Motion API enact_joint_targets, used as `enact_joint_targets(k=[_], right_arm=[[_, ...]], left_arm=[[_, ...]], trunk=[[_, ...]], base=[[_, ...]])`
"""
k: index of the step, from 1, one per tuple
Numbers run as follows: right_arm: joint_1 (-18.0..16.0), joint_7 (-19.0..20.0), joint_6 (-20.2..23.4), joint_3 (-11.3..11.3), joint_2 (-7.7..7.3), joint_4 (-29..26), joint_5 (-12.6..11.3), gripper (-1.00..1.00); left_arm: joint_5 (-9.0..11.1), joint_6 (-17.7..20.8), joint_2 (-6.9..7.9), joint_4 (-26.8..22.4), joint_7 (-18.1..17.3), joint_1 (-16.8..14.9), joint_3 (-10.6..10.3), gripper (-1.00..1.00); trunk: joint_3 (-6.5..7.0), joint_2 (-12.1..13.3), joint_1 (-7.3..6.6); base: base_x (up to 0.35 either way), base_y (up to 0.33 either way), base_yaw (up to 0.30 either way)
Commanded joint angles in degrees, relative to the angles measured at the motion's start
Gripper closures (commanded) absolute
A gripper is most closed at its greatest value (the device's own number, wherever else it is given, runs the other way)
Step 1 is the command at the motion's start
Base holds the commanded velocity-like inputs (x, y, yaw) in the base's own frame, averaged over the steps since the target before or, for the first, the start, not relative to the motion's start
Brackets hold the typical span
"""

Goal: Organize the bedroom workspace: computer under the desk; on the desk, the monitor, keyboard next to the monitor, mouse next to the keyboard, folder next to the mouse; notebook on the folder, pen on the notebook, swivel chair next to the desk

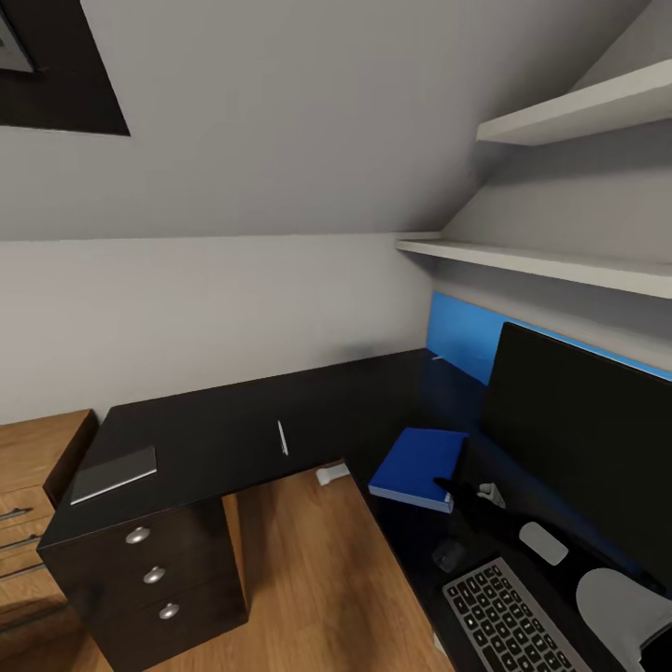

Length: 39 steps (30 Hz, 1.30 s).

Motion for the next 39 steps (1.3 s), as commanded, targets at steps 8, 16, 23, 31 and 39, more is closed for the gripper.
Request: enact_joint_targets(k=[8,16,23,31,39], right_arm=[[-0.1,0.1,0.2,0.3,0.0,0.0,-0.5,1.0],[-0.1,0.1,0.3,0.3,0.01,0.0,-0.5,1.0],[-0.1,0.1,0.4,0.3,0.02,-0.2,-0.5,1.0],[-0.1,0.1,0.4,0.3,-0.07,-0.2,-0.5,1.0],[-0.1,0.1,0.4,0.3,-0.07,-0.2,-0.5,1.0]], left_arm=[[0.6,-0.2,0.03,-0.1,-0.1,0.0,-0.3,-1.0],[0.6,-0.1,0.0,-0.1,-0.1,0.0,-0.3,-1.0],[0.6,-0.1,-0.06,-0.1,-0.1,0.0,-0.3,-1.0],[0.6,-0.1,-0.11,-0.1,-0.1,0.0,-0.3,-1.0],[0.6,-0.1,-0.14,-0.1,-0.1,0.0,-0.3,-1.0]], trunk=[[-0.24,-0.4,0.22],[-1.5,-3.2,1.76],[-1.5,-3.2,1.76],[-1.68,-3.6,1.98],[-3.11,-6.9,3.74]], base=[[0.0,0.0,-0.024],[0.0,0.0,-0.001],[0.0,0.0,0.0],[0.0,0.0,0.0],[0.0,0.0,0.0]])
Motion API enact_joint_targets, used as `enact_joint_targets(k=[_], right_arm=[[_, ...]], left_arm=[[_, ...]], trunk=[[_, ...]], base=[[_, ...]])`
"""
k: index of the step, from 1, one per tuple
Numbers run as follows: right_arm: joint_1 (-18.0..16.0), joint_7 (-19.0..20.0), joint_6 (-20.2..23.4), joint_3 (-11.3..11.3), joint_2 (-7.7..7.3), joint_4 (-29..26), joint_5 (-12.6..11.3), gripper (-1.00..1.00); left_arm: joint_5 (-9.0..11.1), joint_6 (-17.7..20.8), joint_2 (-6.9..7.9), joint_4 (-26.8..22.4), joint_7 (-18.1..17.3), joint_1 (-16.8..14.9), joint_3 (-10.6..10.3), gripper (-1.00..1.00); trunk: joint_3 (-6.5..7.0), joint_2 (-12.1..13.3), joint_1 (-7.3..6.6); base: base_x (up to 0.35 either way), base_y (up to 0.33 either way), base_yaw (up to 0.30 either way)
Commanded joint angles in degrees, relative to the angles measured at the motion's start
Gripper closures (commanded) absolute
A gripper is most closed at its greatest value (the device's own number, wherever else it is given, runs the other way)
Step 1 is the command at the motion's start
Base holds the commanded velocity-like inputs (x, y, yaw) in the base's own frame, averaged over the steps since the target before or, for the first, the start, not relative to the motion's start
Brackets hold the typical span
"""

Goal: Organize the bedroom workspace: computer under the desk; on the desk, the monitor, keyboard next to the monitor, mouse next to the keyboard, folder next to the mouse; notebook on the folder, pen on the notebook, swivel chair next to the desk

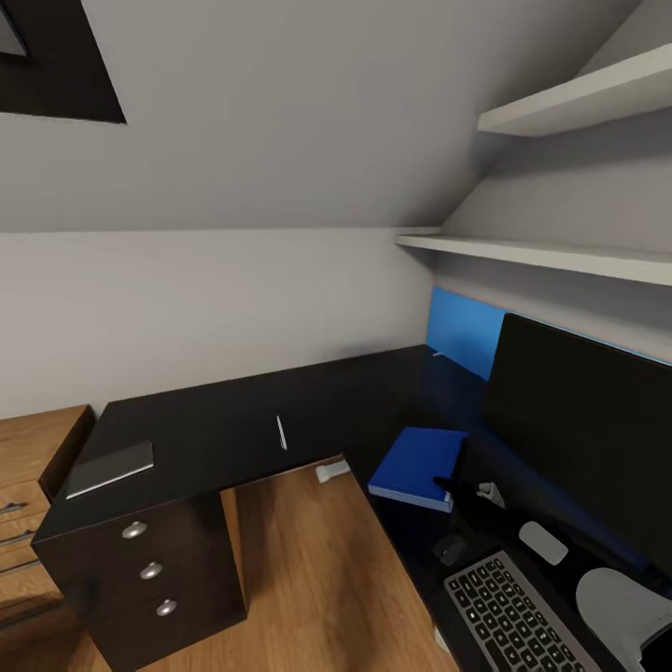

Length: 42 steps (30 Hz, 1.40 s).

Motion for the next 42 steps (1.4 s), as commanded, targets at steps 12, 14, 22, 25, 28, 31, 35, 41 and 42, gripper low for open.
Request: enact_joint_targets(k=[12,14,22,25,28,31,35,41,42], right_arm=[[-0.1,0.1,0.2,0.2,-0.03,0.0,-0.5,1.0],[-0.1,0.1,0.2,0.2,-0.03,0.0,-0.5,1.0],[-0.1,0.2,0.1,0.2,-0.04,0.1,-0.5,1.0],[-0.1,0.2,0.1,0.2,-0.04,0.2,-0.5,1.0],[-0.1,0.2,0.1,0.2,-0.04,0.2,-0.5,1.0],[-0.1,0.1,-0.1,0.3,0.02,0.2,-0.5,1.0],[-0.1,0.1,-0.1,0.3,0.06,0.1,-0.5,1.0],[-0.1,0.1,-0.1,0.3,0.13,0.1,-0.5,1.0],[-0.1,0.1,-0.1,0.2,0.14,0.1,-0.5,1.0]], left_arm=[[0.7,-0.1,0.04,0.0,-0.2,0.0,-0.3,-1.0],[0.6,-0.1,0.08,0.0,-0.2,-0.1,-0.3,-1.0],[0.6,-0.2,0.06,0.0,-0.2,0.0,-0.3,-1.0],[0.6,-0.2,0.08,0.0,-0.2,-0.1,-0.3,-1.0],[0.6,-0.2,0.1,0.0,-0.2,0.0,-0.3,-1.0],[0.6,-0.2,0.07,0.0,-0.2,0.0,-0.3,-1.0],[0.6,-0.2,0.11,0.0,-0.2,0.0,-0.3,-1.0],[0.6,-0.2,0.1,0.0,-0.2,0.0,-0.3,-1.0],[0.6,-0.2,0.08,0.0,-0.2,0.0,-0.3,-1.0]], trunk=[[-1.5,-3.3,1.77],[-1.5,-3.3,1.77],[-1.5,-3.3,1.77],[-1.5,-3.3,1.77],[-1.5,-3.3,1.77],[-1.5,-3.3,1.77],[-1.5,-3.3,1.77],[-1.52,-3.3,1.77],[-1.53,-3.3,1.77]], base=[[0.0,0.0,0.0],[0.0,0.0,0.0],[0.0,0.0,0.0],[0.0,0.0,0.0],[0.0,0.0,0.0],[0.0,0.0,0.0],[0.0,0.0,0.0],[0.0,0.0,0.0],[0.0,0.0,0.0]])
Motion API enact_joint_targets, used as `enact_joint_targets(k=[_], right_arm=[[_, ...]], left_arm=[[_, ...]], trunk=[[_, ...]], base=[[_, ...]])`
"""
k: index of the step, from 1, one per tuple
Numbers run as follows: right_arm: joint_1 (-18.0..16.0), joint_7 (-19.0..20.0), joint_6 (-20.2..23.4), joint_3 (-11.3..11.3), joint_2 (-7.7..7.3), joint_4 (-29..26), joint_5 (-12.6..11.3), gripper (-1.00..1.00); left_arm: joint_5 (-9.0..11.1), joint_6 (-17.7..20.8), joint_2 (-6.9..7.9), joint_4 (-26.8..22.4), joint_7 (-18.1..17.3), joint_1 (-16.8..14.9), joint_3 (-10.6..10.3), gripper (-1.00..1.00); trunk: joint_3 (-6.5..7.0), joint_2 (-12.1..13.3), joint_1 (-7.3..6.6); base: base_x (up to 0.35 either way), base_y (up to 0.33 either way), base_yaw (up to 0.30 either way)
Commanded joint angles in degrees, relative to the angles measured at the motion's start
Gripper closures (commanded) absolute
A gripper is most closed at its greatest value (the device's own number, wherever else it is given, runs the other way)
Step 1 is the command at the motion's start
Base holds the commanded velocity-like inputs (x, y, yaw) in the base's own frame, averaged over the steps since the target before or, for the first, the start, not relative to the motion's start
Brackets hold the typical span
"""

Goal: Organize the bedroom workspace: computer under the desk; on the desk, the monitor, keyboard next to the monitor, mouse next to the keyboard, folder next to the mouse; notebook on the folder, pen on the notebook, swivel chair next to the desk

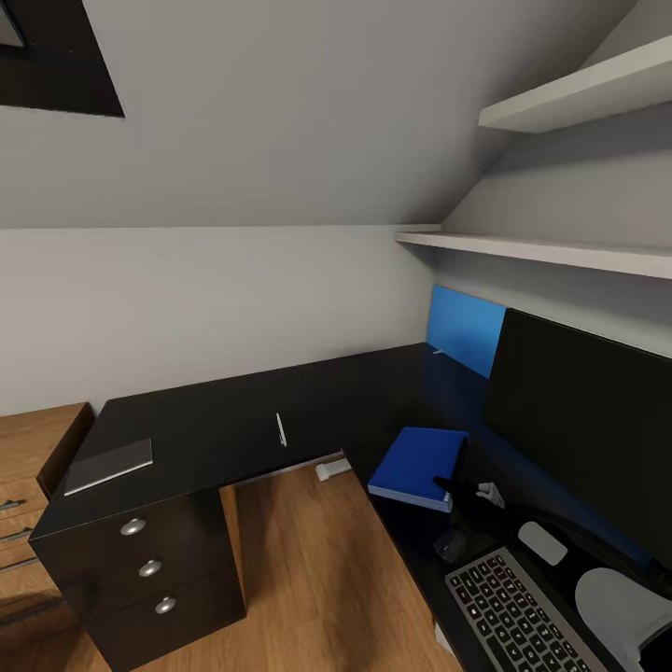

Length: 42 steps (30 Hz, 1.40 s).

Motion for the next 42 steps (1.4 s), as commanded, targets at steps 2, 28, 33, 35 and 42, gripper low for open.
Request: enact_joint_targets(k=[2,28,33,35,42], right_arm=[[0.0,0.1,0.3,0.3,-0.03,0.0,-0.5,1.0],[0.0,0.2,0.2,0.2,-0.1,0.0,-0.5,1.0],[0.0,0.2,0.2,0.3,-0.05,0.1,-0.5,1.0],[0.0,0.2,0.2,0.3,-0.04,0.1,-0.5,1.0],[0.0,0.2,0.2,0.3,-0.03,0.1,-0.5,1.0]], left_arm=[[0.6,-0.2,0.04,0.0,-0.2,0.0,-0.3,-1.0],[0.6,-0.2,0.08,0.0,-0.2,0.0,-0.3,-1.0],[0.7,-0.2,0.17,0.0,-0.3,0.0,-0.3,-1.0],[0.7,-0.1,0.17,0.1,-0.4,0.0,-0.3,-1.0],[0.7,-0.1,0.17,0.1,-0.6,0.0,-0.3,-1.0]], trunk=[[-0.07,0.0,0.0],[-0.07,0.0,0.0],[-0.07,0.0,0.0],[-0.07,0.0,0.0],[-0.07,0.0,0.0]], base=[[0.0,0.0,0.0],[0.0,0.0,-0.039],[0.017,0.0,0.0],[0.181,0.0,0.0],[0.054,0.0,0.0]])
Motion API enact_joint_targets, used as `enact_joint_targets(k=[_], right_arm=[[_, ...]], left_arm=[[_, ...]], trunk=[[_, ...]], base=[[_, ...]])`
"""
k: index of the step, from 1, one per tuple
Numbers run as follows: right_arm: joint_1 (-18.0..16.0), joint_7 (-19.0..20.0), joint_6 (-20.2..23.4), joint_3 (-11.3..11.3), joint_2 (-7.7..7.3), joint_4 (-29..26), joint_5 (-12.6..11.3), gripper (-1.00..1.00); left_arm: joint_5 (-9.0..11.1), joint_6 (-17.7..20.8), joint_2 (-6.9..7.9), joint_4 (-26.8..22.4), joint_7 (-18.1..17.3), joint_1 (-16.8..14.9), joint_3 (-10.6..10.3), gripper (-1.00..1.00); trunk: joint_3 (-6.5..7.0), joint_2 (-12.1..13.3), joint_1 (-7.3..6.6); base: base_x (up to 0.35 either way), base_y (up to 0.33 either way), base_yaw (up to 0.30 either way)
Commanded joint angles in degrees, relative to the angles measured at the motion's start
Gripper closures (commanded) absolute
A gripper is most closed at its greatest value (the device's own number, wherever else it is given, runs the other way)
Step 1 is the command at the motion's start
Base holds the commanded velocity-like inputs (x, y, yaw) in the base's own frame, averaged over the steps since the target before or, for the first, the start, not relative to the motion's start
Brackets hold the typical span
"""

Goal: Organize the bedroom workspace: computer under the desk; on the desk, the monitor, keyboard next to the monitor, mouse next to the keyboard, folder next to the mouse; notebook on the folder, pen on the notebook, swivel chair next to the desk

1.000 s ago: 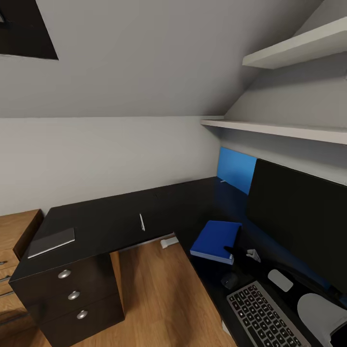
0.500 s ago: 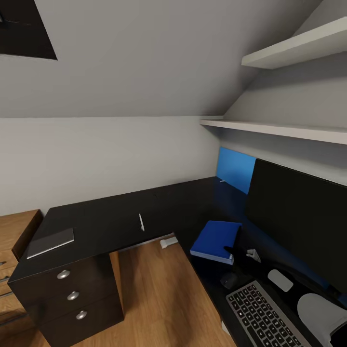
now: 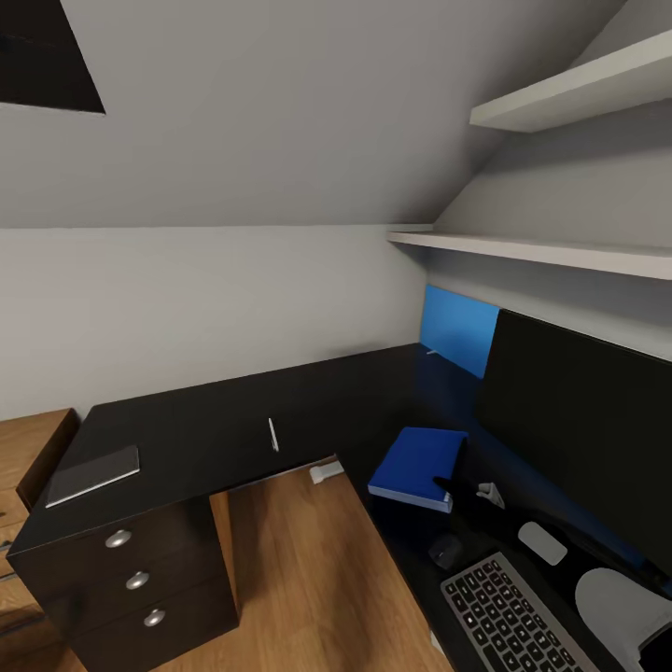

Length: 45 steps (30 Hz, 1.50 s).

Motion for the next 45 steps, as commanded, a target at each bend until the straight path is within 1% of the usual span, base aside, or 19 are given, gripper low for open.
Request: enact_joint_targets(k=[1,31,35,45], right_arm=[[0.0,0.1,0.3,0.3,-0.04,0.0,-0.5,1.0],[0.0,0.1,0.2,0.2,0.09,0.0,-0.6,1.0],[0.0,0.0,0.3,0.2,0.06,0.0,-0.6,1.0],[0.0,0.0,0.3,0.2,0.05,0.0,-0.6,1.0]], left_arm=[[0.6,-0.2,0.04,0.0,-0.2,0.0,-0.3,-1.0],[0.5,-0.2,0.11,-0.1,-0.2,0.0,-0.3,-1.0],[0.6,-0.2,0.11,-0.1,-0.2,0.0,-0.3,-1.0],[0.5,-0.2,0.04,-0.1,-0.2,0.0,-0.3,-1.0]], trunk=[[-0.06,0.0,0.0],[-0.06,0.0,0.0],[-0.77,-1.6,0.88],[-0.77,-1.6,0.88]], base=[[0.005,0.0,0.0],[0.019,0.009,0.0],[0.0,0.0,0.0],[0.0,0.0,0.0]])
